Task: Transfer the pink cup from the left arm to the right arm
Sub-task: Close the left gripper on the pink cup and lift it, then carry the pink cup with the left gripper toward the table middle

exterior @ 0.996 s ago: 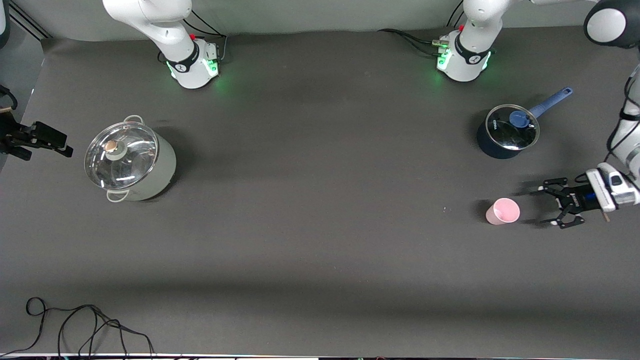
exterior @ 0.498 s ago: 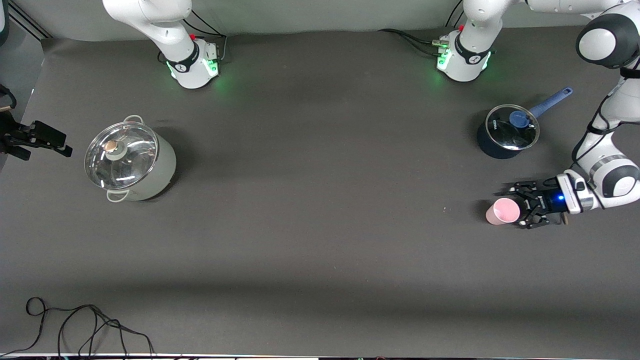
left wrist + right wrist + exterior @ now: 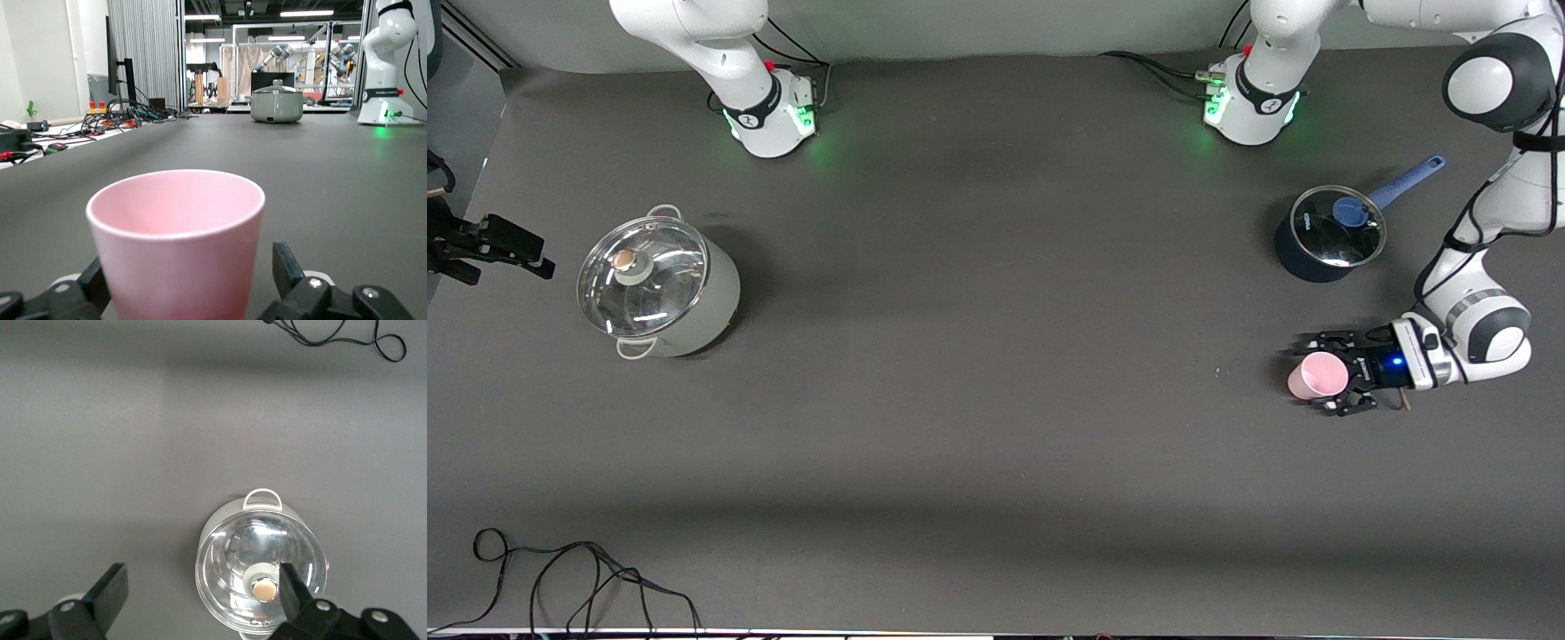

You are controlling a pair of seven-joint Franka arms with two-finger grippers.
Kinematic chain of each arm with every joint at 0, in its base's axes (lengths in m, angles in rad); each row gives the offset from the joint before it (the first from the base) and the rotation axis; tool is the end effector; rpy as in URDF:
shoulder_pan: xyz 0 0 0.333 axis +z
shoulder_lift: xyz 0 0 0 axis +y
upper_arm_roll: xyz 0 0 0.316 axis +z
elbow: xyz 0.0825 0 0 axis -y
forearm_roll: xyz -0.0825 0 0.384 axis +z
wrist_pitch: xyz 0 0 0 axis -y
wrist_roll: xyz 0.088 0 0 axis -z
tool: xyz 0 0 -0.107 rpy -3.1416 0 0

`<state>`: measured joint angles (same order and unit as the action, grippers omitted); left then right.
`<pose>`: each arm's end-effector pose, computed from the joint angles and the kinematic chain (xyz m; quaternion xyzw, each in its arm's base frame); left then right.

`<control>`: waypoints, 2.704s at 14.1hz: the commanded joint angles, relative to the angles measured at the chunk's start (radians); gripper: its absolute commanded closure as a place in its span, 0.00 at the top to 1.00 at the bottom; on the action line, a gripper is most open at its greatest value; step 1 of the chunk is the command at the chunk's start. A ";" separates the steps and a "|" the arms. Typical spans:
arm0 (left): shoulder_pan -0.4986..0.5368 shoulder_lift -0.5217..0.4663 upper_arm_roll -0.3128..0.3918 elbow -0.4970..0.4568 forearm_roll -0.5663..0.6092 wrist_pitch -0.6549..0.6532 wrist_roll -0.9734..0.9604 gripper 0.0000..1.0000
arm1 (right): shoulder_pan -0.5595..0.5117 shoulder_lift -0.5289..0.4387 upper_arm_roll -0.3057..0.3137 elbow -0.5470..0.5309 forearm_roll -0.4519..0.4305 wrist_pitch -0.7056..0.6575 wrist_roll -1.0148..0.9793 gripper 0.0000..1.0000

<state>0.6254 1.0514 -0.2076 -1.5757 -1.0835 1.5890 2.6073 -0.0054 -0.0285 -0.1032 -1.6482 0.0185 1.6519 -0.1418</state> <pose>0.5760 0.1621 0.0490 0.5466 -0.4951 0.5065 0.4467 0.5493 -0.0588 0.6107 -0.9997 -0.0160 -0.0172 0.0086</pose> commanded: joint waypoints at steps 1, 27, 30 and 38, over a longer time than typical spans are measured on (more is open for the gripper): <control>-0.016 0.035 -0.015 0.020 -0.038 -0.009 0.023 0.91 | 0.007 -0.005 -0.003 0.010 -0.011 -0.012 -0.015 1.00; -0.913 0.024 -0.595 0.681 -0.480 1.438 -0.220 0.00 | 0.019 0.010 0.007 0.073 0.006 0.002 0.450 1.00; -1.007 0.009 -0.573 0.747 -0.475 1.509 -0.331 0.00 | 0.021 0.027 0.008 0.096 0.008 0.002 0.586 1.00; -1.142 -0.041 -0.575 0.818 -0.463 1.678 -0.360 0.00 | 0.018 0.047 0.004 0.134 0.081 -0.007 0.890 1.00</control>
<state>-0.4845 1.0248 -0.8083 -0.7826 -1.5495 3.2343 2.2718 0.0117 0.0036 -0.0968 -1.5488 0.0736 1.6543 0.6736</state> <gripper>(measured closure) 0.326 0.000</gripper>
